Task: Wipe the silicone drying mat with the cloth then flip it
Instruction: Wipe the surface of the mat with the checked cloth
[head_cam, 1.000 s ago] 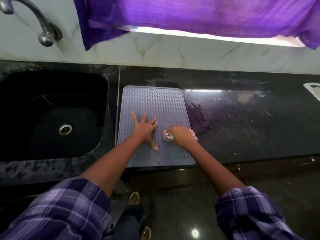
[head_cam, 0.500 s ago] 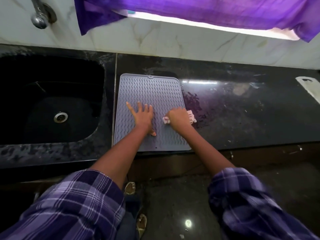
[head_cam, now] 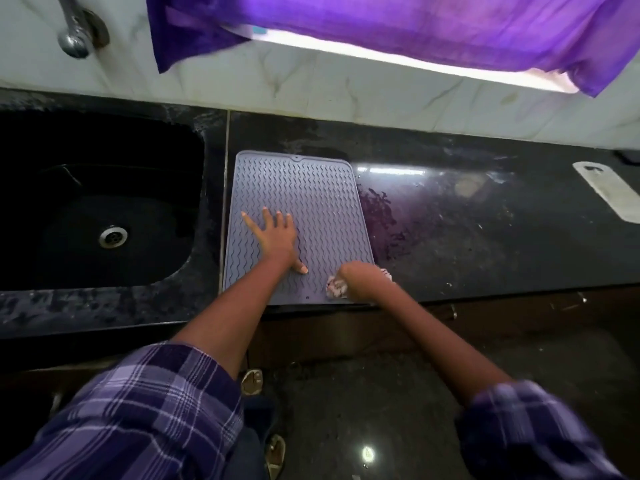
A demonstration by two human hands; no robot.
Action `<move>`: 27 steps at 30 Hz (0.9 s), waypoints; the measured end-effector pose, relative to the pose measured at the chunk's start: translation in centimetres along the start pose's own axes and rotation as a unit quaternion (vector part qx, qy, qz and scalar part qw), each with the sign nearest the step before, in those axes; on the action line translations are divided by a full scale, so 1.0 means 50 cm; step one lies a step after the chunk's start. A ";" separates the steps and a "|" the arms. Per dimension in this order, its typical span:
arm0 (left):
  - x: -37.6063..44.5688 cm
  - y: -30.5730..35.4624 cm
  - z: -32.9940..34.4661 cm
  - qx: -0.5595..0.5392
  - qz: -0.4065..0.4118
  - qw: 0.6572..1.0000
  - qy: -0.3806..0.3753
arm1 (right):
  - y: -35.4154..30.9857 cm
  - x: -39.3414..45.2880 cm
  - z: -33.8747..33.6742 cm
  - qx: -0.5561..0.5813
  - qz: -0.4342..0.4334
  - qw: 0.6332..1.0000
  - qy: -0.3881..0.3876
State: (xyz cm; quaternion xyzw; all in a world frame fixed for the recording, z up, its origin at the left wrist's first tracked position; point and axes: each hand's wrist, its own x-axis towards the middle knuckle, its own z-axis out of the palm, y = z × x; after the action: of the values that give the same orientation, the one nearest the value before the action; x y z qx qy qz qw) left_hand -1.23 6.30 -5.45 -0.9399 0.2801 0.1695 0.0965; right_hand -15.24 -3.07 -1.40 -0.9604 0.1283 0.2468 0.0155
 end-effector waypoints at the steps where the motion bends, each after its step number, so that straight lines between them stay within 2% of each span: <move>1: 0.001 -0.001 0.000 0.004 0.002 1.000 0.000 | 0.013 0.018 -0.026 0.034 0.030 0.999 0.009; 2: 0.002 -0.001 -0.001 0.009 0.002 1.000 -0.001 | 0.018 0.037 -0.047 0.039 0.051 0.997 0.048; 4: 0.005 0.001 -0.001 0.020 0.003 1.000 -0.003 | -0.001 0.072 -0.057 -0.039 0.059 0.988 0.135; 7: 0.007 0.005 -0.002 0.037 0.014 0.999 0.003 | -0.072 0.070 0.017 -0.188 0.027 0.974 0.128; 9: 0.013 0.005 -0.004 0.041 0.022 0.999 0.001 | -0.093 0.043 0.068 -0.228 0.011 0.966 0.120; 11: 0.013 0.005 -0.012 0.054 0.029 0.998 -0.006 | -0.080 0.028 0.078 -0.187 -0.014 0.975 0.117; 13: 0.014 0.005 -0.022 0.067 0.039 0.997 -0.016 | -0.050 0.027 0.044 -0.095 -0.025 0.991 0.093; 16: 0.029 0.000 -0.030 0.059 0.052 0.996 -0.038 | 0.013 0.056 -0.043 0.070 0.014 0.997 0.017; 18: 0.053 -0.006 -0.031 0.035 0.066 0.996 -0.050 | 0.053 0.082 -0.090 0.132 0.062 0.988 0.041; 21: 0.106 -0.015 -0.039 -0.036 0.072 0.996 -0.043 | 0.096 0.136 -0.137 0.152 0.117 0.976 0.098; 27: 0.258 -0.012 -0.091 -0.069 0.104 0.992 0.034 | 0.141 0.284 -0.185 0.058 0.086 0.975 0.198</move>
State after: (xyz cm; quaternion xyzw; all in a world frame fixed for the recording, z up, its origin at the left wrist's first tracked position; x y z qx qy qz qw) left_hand 10.41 -0.84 -6.00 -0.9151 0.3675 0.1656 0.0041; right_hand -0.66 -14.13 0.15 -0.9731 0.2249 0.0446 0.0238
